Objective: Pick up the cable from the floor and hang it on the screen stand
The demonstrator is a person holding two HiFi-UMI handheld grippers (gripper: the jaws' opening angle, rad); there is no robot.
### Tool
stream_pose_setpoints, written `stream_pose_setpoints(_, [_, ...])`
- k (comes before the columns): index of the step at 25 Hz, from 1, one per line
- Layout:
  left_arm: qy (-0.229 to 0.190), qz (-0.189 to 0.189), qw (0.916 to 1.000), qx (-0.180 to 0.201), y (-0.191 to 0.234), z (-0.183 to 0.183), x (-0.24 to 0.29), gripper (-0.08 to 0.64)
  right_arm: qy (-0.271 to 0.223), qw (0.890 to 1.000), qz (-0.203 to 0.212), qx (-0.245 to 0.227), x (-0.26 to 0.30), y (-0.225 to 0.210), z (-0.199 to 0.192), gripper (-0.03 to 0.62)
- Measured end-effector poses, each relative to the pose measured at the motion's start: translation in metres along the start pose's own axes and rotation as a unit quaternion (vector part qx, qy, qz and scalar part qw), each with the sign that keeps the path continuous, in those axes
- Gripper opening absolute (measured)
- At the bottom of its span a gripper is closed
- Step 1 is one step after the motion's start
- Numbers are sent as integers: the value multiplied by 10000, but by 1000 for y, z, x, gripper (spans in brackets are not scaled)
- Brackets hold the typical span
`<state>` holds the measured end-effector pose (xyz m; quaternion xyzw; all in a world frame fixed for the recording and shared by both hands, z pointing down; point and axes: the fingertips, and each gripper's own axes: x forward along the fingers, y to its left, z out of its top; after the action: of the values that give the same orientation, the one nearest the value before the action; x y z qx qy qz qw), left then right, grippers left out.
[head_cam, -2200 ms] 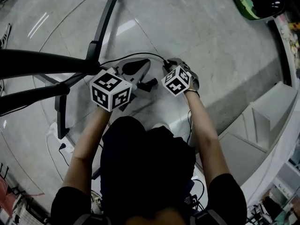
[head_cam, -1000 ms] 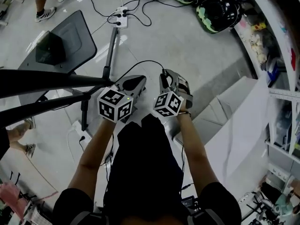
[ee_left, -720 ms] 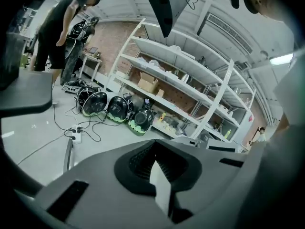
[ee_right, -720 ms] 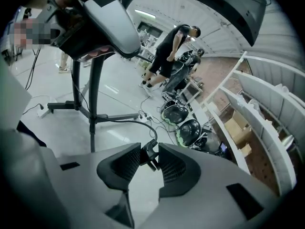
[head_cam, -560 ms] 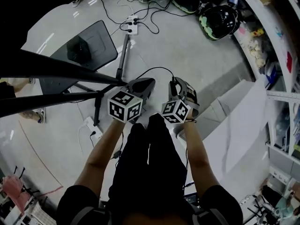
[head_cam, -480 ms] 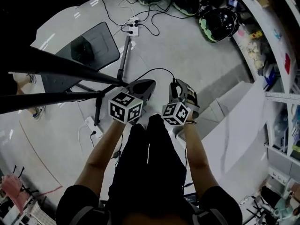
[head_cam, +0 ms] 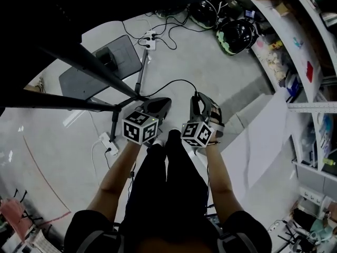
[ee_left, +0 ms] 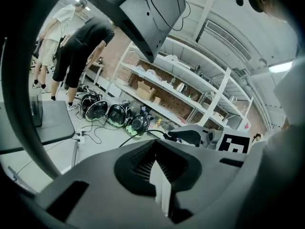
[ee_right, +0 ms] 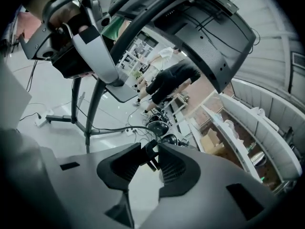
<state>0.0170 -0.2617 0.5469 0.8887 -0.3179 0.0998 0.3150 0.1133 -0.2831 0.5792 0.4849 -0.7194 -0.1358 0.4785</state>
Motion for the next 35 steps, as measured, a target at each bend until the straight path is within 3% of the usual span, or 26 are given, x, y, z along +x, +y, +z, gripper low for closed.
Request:
stream_pose_setpoints(10, [-232, 49, 9997, 16, -40, 33, -52, 8, -388, 9980, -482, -125, -75, -47, 50, 130])
stream_pose_setpoints(16, [-329, 170, 9992, 147, -55, 63, -70, 8, -869, 9939, -629, -262, -101, -88, 88, 130])
stream_pose_setpoints(25, [-710, 200, 9969, 261, -73, 110, -89, 6, -1695, 9797, -914, -556, -122, -142, 162, 130])
stream_pose_setpoints(35, [-1125, 327, 9915, 572, -76, 165, -113, 8, -2294, 9626, -1168, -846, -139, -194, 227, 130])
